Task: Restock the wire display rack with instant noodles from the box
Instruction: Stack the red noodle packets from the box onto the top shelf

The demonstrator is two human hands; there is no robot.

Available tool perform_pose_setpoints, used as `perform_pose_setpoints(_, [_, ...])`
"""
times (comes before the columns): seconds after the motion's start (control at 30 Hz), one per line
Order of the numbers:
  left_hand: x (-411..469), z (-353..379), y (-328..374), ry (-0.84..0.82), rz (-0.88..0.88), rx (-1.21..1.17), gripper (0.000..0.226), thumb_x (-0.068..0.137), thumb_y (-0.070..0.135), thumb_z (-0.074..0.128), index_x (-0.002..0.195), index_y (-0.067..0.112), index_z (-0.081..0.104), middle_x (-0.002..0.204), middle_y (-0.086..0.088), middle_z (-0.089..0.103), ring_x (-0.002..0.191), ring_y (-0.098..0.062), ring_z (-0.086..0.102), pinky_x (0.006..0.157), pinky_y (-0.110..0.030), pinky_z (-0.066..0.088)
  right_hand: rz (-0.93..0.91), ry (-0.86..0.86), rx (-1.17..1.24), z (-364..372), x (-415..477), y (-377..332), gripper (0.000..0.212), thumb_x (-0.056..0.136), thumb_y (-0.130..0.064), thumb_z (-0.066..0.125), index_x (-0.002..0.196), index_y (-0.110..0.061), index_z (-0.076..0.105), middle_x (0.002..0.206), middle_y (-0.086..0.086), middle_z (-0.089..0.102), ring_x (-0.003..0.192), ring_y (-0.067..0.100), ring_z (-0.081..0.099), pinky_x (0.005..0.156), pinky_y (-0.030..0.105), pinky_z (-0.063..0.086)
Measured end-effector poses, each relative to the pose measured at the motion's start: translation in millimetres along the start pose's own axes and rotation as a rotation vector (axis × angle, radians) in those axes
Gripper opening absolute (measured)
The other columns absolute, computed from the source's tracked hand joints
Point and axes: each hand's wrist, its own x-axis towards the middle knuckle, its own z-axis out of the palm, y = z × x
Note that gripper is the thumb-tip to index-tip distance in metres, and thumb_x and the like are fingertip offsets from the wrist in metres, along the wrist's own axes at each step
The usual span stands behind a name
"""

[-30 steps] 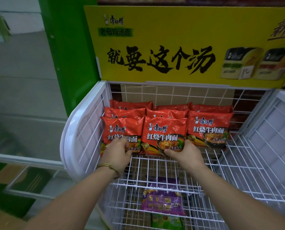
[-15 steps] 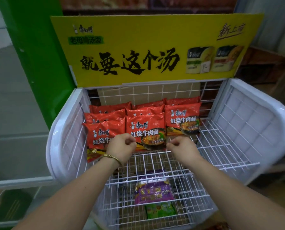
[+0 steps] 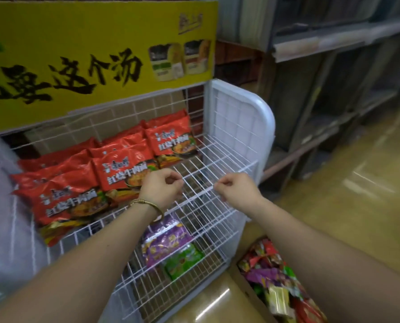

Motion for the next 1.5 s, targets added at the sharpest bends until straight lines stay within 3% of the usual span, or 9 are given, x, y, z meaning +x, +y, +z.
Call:
perform_pose_setpoints(0.23, [-16.1,83.3,33.5,-0.267,0.058,-0.220,0.009,0.091,-0.004,0.062,0.099,-0.002,0.064,0.076,-0.017,0.063,0.062,-0.018,0.064,0.060,-0.031,0.061,0.155,0.110,0.039,-45.0,-45.1,66.7,0.013,0.089,-0.028,0.067,0.081,-0.018,0.072,0.070,0.002,0.072,0.068,0.016,0.070,0.076,0.038,0.059])
perform_pose_setpoints(0.37, [-24.9,143.9,51.5,-0.415,0.069,-0.215,0.009,0.091,-0.004,0.061,0.100,-0.002,0.061,0.074,-0.016,0.061,0.064,-0.022,0.062,0.060,-0.031,0.058,0.262,0.229,0.059,-76.3,-73.4,113.7,0.017,0.089,-0.028,0.069,0.073,-0.020,0.066,0.061,-0.006,0.066,0.061,0.007,0.064,0.072,0.032,0.054])
perform_pose_setpoints(0.47, [-34.9,186.7,62.0,-0.499,0.083,-0.144,0.007,0.090,-0.001,0.064,0.094,0.005,0.062,0.073,-0.015,0.062,0.070,-0.027,0.063,0.064,-0.037,0.058,0.353,0.290,0.118,-95.7,-95.8,152.6,0.021,0.091,-0.026,0.068,0.071,-0.022,0.062,0.075,0.006,0.071,0.077,0.023,0.069,0.076,0.041,0.056])
perform_pose_setpoints(0.57, [-48.0,226.2,69.3,-0.566,0.071,-0.064,0.010,0.090,0.002,0.065,0.086,0.011,0.061,0.075,-0.015,0.062,0.072,-0.030,0.064,0.071,-0.046,0.058,0.440,0.333,0.166,-117.9,-120.0,188.5,0.018,0.092,-0.024,0.067,0.075,-0.021,0.063,0.078,0.011,0.070,0.071,0.023,0.066,0.065,0.035,0.054])
perform_pose_setpoints(0.67, [-59.4,261.8,73.8,-0.601,0.073,0.009,0.009,0.089,0.008,0.068,0.085,0.015,0.063,0.080,-0.015,0.066,0.073,-0.035,0.068,0.071,-0.048,0.060,0.515,0.347,0.167,-137.5,-139.6,224.1,0.018,0.091,-0.026,0.067,0.075,-0.018,0.066,0.077,0.013,0.072,0.067,0.024,0.066,0.065,0.040,0.056])
perform_pose_setpoints(0.83, [-79.8,314.5,84.5,-0.667,0.067,0.067,0.007,0.091,0.013,0.067,0.098,0.014,0.066,0.082,-0.007,0.068,0.068,-0.019,0.067,0.066,-0.032,0.060,0.583,0.342,0.178,-160.5,-161.6,271.1,0.015,0.091,-0.028,0.066,0.085,-0.015,0.071,0.077,0.008,0.074,0.072,0.022,0.070,0.068,0.032,0.056])
perform_pose_setpoints(1.2, [-98.2,417.2,69.1,-0.726,0.000,0.112,0.007,0.092,0.018,0.066,0.098,0.016,0.067,0.090,-0.009,0.071,0.079,-0.021,0.073,0.074,-0.043,0.061,0.631,0.241,0.149,-163.7,-167.6,359.3,0.016,0.097,-0.031,0.060,0.087,-0.021,0.067,0.078,-0.001,0.068,0.072,0.012,0.063,0.059,0.027,0.048])
perform_pose_setpoints(1.33, [-89.7,445.7,47.8,-0.739,-0.037,0.127,0.012,0.092,0.018,0.066,0.103,0.015,0.067,0.090,-0.006,0.071,0.080,-0.019,0.073,0.075,-0.042,0.061,0.665,0.242,0.132,-149.9,-160.8,395.3,0.022,0.096,-0.033,0.060,0.084,-0.019,0.070,0.082,0.003,0.071,0.079,0.018,0.067,0.073,0.035,0.055])
perform_pose_setpoints(1.5, [-77.6,495.6,-0.6,-0.756,-0.058,0.136,0.014,0.093,0.018,0.064,0.106,0.014,0.067,0.090,-0.004,0.071,0.078,-0.014,0.071,0.065,-0.026,0.060,0.679,0.242,0.103,-113.9,-139.6,455.6,0.019,0.097,-0.032,0.059,0.078,-0.030,0.064,0.084,-0.006,0.069,0.081,0.010,0.064,0.074,0.033,0.057])
